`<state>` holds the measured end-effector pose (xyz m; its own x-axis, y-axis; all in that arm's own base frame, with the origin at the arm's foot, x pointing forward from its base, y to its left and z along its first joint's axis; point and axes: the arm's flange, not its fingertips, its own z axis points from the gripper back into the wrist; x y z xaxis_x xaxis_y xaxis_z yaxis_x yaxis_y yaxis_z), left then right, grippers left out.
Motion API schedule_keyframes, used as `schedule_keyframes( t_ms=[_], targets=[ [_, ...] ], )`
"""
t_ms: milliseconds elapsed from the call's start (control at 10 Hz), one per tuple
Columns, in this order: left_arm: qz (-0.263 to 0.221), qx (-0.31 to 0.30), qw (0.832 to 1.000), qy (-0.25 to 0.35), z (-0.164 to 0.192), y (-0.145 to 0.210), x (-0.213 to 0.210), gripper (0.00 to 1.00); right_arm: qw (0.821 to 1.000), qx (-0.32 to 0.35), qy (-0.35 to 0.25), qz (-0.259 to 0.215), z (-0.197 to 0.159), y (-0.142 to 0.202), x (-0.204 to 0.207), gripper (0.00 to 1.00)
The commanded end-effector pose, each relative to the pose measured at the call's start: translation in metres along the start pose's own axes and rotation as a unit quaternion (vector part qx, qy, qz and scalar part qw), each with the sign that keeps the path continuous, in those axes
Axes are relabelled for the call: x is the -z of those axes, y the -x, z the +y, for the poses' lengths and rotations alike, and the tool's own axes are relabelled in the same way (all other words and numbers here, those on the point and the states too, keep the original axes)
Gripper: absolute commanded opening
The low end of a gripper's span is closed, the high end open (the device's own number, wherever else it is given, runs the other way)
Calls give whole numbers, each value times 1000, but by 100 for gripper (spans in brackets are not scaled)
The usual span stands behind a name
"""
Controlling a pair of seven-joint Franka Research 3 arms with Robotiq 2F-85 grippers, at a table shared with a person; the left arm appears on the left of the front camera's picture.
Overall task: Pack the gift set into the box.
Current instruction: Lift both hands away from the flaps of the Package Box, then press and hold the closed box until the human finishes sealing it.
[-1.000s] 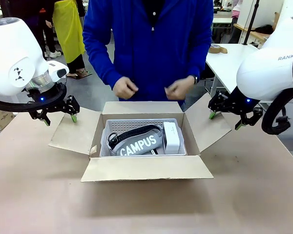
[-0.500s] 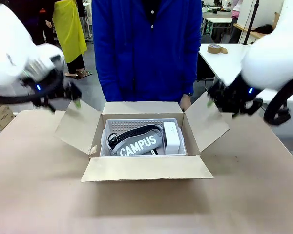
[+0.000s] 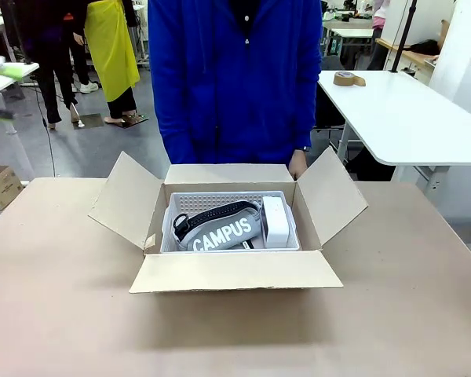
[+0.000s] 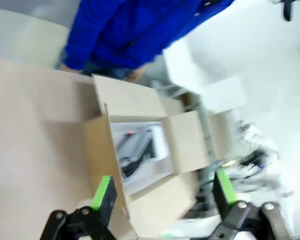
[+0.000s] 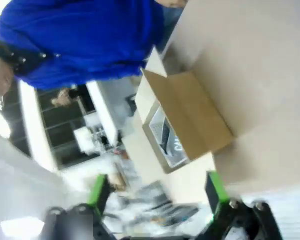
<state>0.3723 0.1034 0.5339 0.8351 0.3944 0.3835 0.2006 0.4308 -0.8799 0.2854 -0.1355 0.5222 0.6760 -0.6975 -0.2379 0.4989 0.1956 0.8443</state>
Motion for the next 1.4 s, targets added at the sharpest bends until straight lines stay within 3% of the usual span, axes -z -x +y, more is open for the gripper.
schedule_keyframes(
  t_ms=[0,100,200,1300],
  targets=[
    [-65,-264,929,249,96,-11,9,100,993,119,-2,11,-66,-48,27,100],
    [-26,-337,909,243,113,-17,14,100,992,125,15,12,-65,-55,41,100],
    [-27,-58,996,65,54,5,-17,100,997,73,-9,3,-48,-29,-9,100],
    [-27,-58,996,65,54,5,-17,100,997,73,-9,3,-48,-29,-9,100]
  ],
)
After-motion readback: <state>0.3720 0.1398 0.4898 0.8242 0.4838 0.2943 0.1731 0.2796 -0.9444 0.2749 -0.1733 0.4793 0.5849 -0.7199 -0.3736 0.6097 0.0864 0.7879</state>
